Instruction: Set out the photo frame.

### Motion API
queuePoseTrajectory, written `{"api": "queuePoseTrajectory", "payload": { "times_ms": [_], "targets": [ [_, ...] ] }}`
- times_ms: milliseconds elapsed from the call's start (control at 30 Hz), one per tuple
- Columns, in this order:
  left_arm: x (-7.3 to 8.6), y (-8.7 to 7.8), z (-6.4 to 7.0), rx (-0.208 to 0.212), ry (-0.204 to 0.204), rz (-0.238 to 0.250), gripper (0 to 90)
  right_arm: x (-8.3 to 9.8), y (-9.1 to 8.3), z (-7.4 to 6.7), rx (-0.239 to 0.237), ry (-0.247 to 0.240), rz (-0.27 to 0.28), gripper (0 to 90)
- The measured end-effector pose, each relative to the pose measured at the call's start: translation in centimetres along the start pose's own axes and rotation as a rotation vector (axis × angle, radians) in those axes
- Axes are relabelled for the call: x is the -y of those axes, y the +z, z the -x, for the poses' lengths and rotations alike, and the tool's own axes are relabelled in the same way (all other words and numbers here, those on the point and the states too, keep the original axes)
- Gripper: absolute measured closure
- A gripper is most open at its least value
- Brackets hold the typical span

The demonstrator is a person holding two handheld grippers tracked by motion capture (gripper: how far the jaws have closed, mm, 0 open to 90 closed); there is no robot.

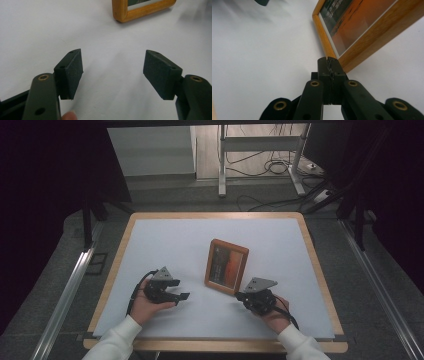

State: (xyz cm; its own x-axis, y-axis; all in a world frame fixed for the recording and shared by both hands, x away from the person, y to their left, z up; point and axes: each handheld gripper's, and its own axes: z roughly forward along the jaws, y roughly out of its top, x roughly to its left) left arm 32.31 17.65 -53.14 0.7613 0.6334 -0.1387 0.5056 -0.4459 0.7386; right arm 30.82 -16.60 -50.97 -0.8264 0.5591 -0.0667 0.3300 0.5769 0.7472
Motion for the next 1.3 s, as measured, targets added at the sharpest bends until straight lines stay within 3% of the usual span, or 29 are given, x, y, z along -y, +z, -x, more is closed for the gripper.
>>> {"api": "queuePoseTrajectory", "payload": {
  "times_ms": [233, 333, 467, 1300],
  "targets": [
    [0.0, 0.1, 0.0, 0.0, 0.002, -0.002, 31.5, 0.0, 1.7, 0.1, 0.012, -0.009, -0.04, 90.0],
    [0.0, 0.1, 0.0, 0.001, 0.004, -0.003, 31.4, 0.1, 2.0, 0.5, 0.001, 0.01, -0.042, 90.0],
    [0.0, 0.1, 0.0, 0.0, 0.003, -0.004, 31.3, 0.1, 2.0, 0.4, 0.009, -0.006, -0.044, 90.0],
    [0.0, 0.1, 0.0, 0.003, 0.005, -0.007, 31.1, 0.7, 1.5, 1.9, 0.057, 0.007, -0.049, 90.0]
  ]
}}
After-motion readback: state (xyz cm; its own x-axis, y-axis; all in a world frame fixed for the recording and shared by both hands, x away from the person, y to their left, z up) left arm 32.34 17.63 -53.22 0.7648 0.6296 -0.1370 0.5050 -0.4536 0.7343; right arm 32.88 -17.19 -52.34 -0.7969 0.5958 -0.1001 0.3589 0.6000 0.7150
